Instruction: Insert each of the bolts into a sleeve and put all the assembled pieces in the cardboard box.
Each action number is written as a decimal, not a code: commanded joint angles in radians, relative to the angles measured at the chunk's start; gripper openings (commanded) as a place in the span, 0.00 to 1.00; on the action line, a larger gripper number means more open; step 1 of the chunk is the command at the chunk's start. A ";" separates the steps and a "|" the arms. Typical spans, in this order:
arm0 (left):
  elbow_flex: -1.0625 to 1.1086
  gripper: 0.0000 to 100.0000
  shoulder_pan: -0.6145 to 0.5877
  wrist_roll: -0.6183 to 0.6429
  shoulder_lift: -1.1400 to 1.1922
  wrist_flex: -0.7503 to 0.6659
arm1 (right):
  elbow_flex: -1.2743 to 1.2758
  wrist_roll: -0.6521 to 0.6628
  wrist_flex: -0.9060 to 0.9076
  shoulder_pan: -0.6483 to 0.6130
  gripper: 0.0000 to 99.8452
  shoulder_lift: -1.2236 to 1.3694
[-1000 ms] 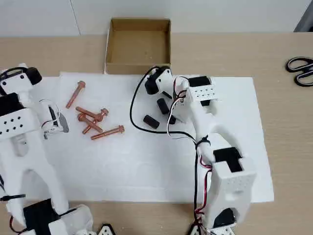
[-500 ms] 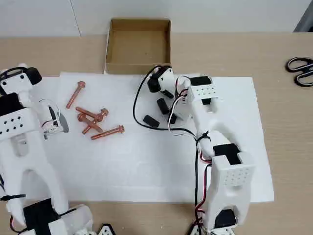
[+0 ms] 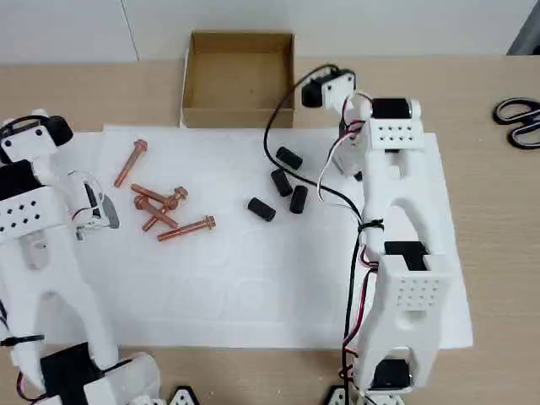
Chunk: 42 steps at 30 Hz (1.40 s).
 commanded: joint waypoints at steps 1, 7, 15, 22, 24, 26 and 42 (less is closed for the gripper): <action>-0.045 0.19 0.025 -0.044 -0.006 0.009 | -0.144 -0.107 0.114 0.013 0.00 -0.012; -0.113 0.19 0.129 -0.209 0.029 0.011 | -0.172 -0.144 0.252 0.002 0.00 -0.012; -0.550 0.19 0.155 -0.370 0.485 0.015 | -0.138 -0.150 0.260 -0.004 0.00 -0.012; -1.006 0.19 0.173 -0.546 0.832 0.017 | -0.121 -0.160 0.262 0.002 0.00 -0.012; -1.095 0.19 0.178 -0.585 0.907 0.017 | -0.121 -0.180 0.262 -0.001 0.00 -0.012; -1.161 0.19 0.178 -0.603 0.971 0.017 | -0.121 -0.186 0.262 -0.005 0.00 -0.012; -1.560 0.19 0.172 -0.620 1.366 -0.046 | -0.121 -0.201 0.262 -0.102 0.00 -0.012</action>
